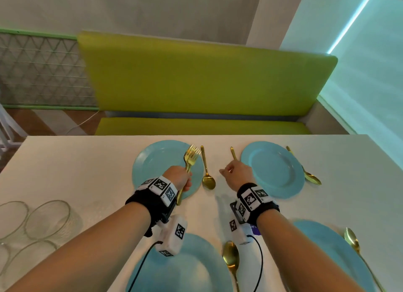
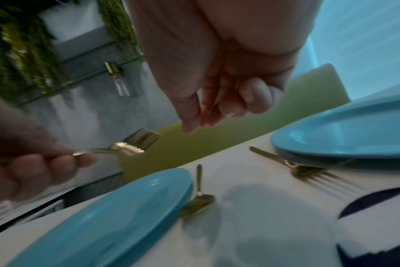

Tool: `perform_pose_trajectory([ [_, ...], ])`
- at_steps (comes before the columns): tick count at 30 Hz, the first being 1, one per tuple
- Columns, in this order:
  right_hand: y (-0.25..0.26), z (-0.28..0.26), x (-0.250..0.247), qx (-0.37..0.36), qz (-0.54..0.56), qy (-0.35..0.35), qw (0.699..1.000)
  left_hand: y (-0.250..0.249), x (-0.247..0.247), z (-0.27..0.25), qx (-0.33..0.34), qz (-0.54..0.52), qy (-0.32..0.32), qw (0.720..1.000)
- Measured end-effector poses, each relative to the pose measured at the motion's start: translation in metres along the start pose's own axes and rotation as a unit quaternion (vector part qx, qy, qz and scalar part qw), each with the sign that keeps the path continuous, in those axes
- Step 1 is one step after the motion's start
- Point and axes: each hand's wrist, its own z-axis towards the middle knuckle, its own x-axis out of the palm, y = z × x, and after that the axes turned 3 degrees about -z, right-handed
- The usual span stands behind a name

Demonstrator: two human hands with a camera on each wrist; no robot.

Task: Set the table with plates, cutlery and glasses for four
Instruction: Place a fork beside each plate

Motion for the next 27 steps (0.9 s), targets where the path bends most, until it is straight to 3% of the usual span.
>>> perform_pose_trajectory([
  [6,0.042,-0.084,0.034,-0.123,-0.028,-0.004,0.992,0.035,-0.032,-0.044,0.047,0.092,0.042,0.994],
  [14,0.091,-0.195,0.078,-0.212,-0.124,0.021,0.969,0.085,-0.116,-0.105,0.048,0.146,0.099,0.983],
  [21,0.133,-0.237,0.091,-0.226,-0.151,0.033,0.962,0.097,-0.173,-0.135,0.055,0.144,0.114,0.981],
  [27,0.147,-0.222,0.088,-0.18,-0.168,0.02,0.969,0.079,-0.201,-0.121,0.053,0.071,0.05,0.995],
])
